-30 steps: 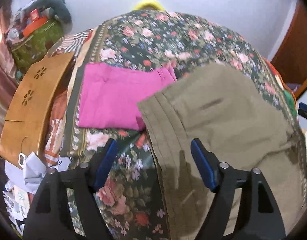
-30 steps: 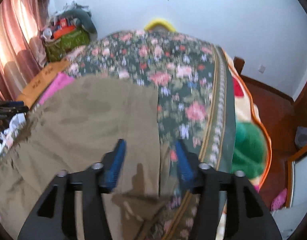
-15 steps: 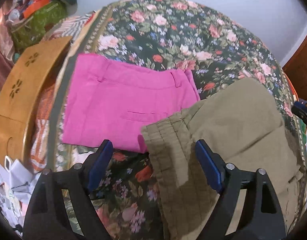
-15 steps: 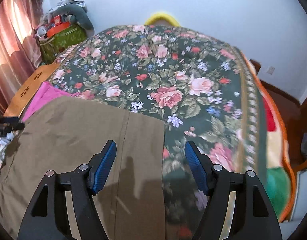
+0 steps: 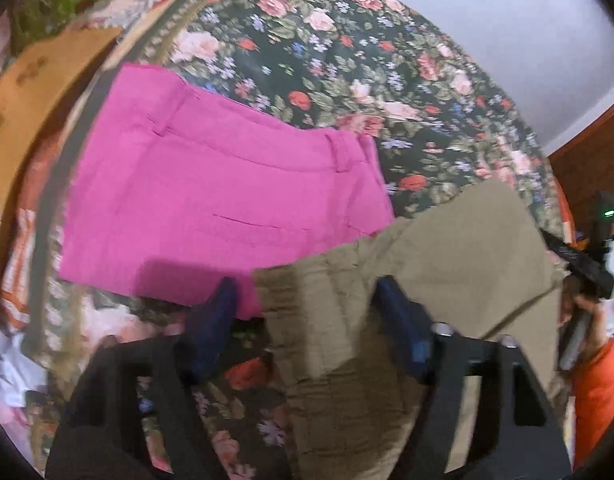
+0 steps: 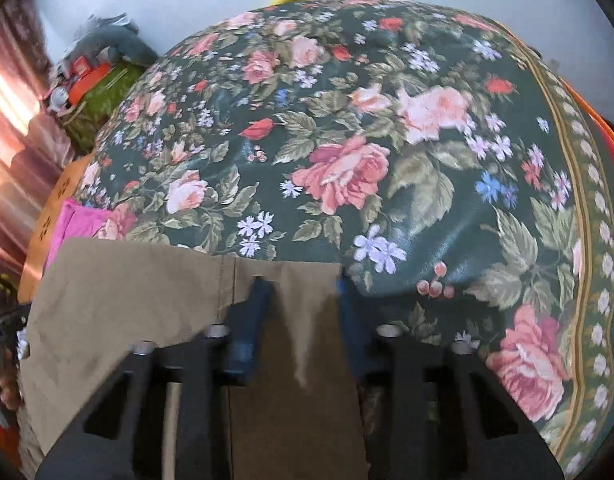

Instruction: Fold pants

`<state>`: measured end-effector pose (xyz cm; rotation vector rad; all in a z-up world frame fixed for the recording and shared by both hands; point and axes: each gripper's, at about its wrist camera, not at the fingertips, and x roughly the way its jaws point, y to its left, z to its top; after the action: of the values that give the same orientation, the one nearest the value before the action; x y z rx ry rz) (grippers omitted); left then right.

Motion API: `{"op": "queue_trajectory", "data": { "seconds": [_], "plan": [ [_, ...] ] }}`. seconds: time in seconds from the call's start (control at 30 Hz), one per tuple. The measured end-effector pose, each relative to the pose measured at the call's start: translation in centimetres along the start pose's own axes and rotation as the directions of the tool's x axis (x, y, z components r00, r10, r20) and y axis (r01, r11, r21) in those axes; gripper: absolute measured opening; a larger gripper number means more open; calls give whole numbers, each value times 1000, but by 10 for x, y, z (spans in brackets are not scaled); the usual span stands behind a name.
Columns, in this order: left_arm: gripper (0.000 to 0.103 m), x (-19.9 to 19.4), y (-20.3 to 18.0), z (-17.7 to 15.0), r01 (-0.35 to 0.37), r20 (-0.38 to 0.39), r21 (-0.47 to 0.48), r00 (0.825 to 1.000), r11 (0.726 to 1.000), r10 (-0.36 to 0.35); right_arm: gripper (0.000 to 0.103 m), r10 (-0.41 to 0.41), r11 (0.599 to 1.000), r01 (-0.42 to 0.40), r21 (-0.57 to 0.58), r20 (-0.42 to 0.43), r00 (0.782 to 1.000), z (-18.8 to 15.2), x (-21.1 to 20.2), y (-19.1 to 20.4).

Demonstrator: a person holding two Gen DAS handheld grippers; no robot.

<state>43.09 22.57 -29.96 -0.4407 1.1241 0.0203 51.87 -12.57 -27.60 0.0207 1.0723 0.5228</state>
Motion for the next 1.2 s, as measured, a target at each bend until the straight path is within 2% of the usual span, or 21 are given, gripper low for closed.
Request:
{"op": "queue_trajectory", "data": {
  "seconds": [0.03,0.07,0.23,0.33,0.37,0.4,0.43,0.5,0.63,0.77,0.87,1.03,1.2],
  "plan": [
    [53,0,-1,0,22,-3,-6,1000,1000,-22,13,-18,1000,18,-5,-2,1000,0,0,1],
    [52,-1,-3,-1,18,1,-7,1000,1000,-18,13,-19,1000,19,-9,3,1000,-1,-1,2],
    [46,-15,-23,-4,-96,74,92,993,991,90,11,-62,996,67,-65,78,995,-2,-18,10],
    [42,-28,-32,-4,-154,122,138,983,978,138,11,-87,990,102,-94,145,986,0,-39,16],
    [38,-33,-35,-3,-162,135,146,981,976,142,11,-98,988,118,-104,174,980,2,-50,18],
    [0,-39,-38,-3,-169,145,155,978,973,147,11,-104,986,126,-106,192,976,5,-56,20],
    [4,-46,-42,-2,-209,158,164,970,964,184,11,-109,985,136,-107,220,969,7,-68,20],
    [4,-64,-47,0,-187,190,175,970,967,153,11,-99,986,131,-103,268,958,12,-94,20],
    [3,-95,-60,2,-181,241,183,961,966,135,11,-98,980,151,-128,350,932,17,-147,31],
    [3,-132,-81,-4,-191,300,214,946,958,122,11,-88,975,165,-151,420,903,12,-196,46],
    [3,-156,-95,-15,-202,338,244,934,949,112,11,-79,973,166,-159,449,890,2,-225,52],
    [3,-183,-106,-43,-212,362,285,927,935,100,11,-63,975,154,-160,465,883,-34,-256,53],
    [3,-199,-98,-81,-200,356,297,931,934,86,11,-30,983,110,-146,462,886,-80,-273,55]
  ]
}}
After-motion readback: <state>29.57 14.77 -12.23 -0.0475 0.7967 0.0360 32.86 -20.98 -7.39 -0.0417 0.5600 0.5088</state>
